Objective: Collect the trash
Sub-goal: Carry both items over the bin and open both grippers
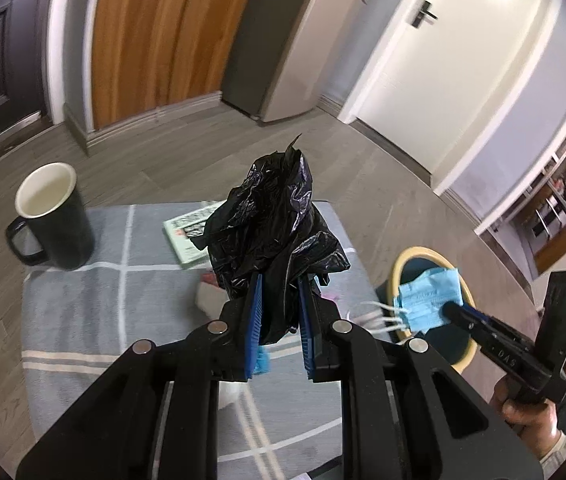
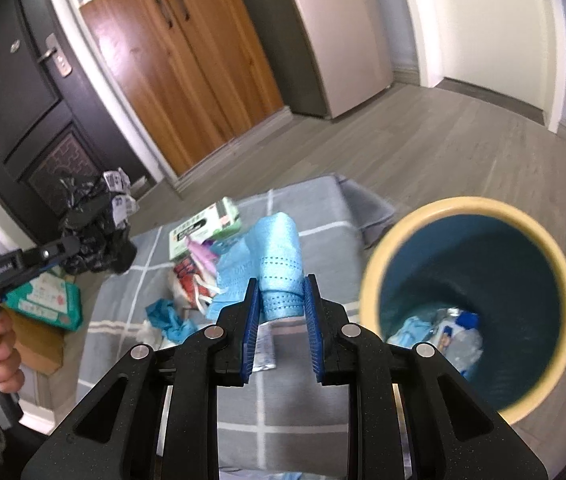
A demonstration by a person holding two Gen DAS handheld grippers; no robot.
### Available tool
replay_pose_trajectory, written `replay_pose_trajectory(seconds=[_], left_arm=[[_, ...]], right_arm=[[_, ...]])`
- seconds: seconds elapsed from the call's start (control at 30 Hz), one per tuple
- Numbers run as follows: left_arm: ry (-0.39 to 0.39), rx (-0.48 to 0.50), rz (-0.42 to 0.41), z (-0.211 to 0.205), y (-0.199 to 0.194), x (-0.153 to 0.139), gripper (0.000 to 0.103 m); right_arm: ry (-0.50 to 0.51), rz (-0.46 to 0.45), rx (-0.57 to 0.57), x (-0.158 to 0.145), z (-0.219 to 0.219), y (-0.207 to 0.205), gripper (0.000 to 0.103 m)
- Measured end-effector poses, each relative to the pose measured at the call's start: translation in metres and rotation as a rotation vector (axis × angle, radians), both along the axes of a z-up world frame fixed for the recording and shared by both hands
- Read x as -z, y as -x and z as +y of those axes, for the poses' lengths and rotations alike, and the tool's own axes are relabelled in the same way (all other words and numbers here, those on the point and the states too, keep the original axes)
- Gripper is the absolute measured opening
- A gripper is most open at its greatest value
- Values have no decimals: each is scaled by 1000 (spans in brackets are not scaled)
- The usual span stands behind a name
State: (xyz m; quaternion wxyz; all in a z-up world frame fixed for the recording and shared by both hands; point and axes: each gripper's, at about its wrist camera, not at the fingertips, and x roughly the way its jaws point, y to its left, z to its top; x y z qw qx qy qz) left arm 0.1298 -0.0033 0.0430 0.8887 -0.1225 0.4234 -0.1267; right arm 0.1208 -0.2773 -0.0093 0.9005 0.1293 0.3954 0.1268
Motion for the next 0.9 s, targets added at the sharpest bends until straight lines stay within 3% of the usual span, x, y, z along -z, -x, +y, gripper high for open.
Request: replay_pose_trajectory(seconds=[0.9], left_arm=[[38,336,37,-161,-10,28,16]], right_arm=[[-89,35,291,27,-123,30,24]])
